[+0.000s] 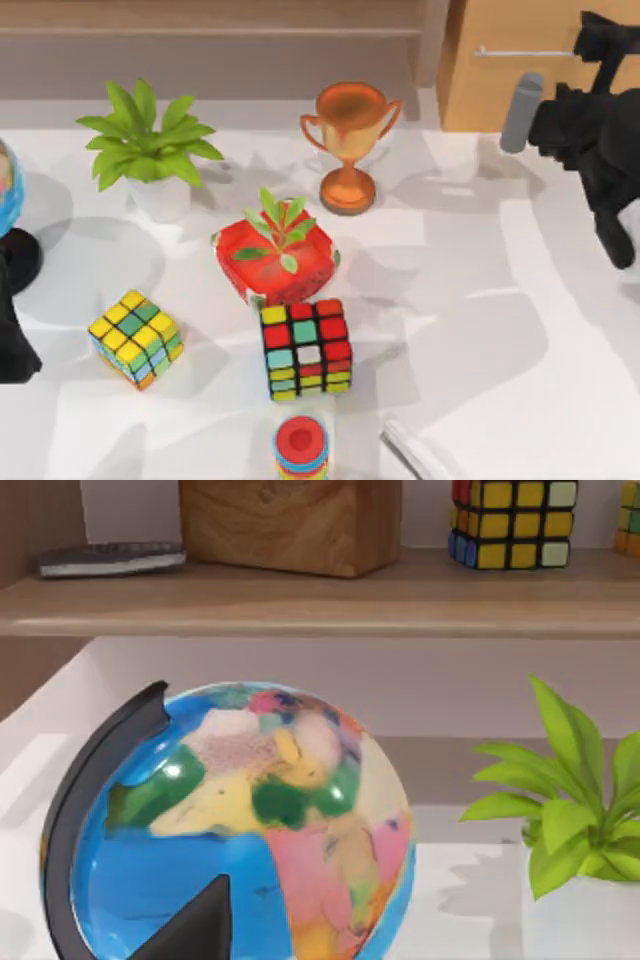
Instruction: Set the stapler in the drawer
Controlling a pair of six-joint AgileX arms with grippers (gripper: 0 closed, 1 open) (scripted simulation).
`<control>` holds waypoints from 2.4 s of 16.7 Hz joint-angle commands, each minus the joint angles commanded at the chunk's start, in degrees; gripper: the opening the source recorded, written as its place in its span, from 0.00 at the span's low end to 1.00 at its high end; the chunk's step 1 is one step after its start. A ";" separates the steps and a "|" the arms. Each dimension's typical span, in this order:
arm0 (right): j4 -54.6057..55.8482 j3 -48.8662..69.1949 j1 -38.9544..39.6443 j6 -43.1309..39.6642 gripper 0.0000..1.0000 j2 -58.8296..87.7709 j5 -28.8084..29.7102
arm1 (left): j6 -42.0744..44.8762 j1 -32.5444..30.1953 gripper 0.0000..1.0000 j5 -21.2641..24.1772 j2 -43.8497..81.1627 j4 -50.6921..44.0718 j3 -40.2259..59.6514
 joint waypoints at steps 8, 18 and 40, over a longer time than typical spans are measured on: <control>-1.38 2.52 -0.21 -0.01 0.85 1.15 -0.19 | 0.00 0.00 1.00 0.00 0.00 0.00 0.00; -1.38 2.52 -0.21 -0.01 0.10 1.15 -0.19 | 0.00 0.00 1.00 0.00 0.00 0.00 0.00; 7.69 -13.97 2.00 0.25 0.00 -5.92 1.79 | 0.00 0.00 1.00 0.00 0.00 0.00 0.00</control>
